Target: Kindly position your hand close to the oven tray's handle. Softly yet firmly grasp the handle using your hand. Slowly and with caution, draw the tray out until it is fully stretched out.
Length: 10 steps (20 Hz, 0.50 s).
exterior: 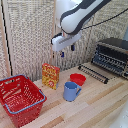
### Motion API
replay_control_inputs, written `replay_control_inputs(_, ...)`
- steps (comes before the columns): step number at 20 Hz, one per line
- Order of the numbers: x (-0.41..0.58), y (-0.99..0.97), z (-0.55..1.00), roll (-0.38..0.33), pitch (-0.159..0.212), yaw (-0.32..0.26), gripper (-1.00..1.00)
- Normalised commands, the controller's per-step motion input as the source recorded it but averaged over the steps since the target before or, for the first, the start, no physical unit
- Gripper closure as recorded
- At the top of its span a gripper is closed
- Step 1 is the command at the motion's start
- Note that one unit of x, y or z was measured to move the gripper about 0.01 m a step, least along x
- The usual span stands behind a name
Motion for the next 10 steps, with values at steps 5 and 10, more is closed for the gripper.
replay_control_inputs(5,-0.046,-0.19,-0.07,-0.375,0.0,0.128,-1.0)
replay_control_inputs(10,-0.042,-0.19,-0.1,-0.375,0.006,0.111,-1.0)
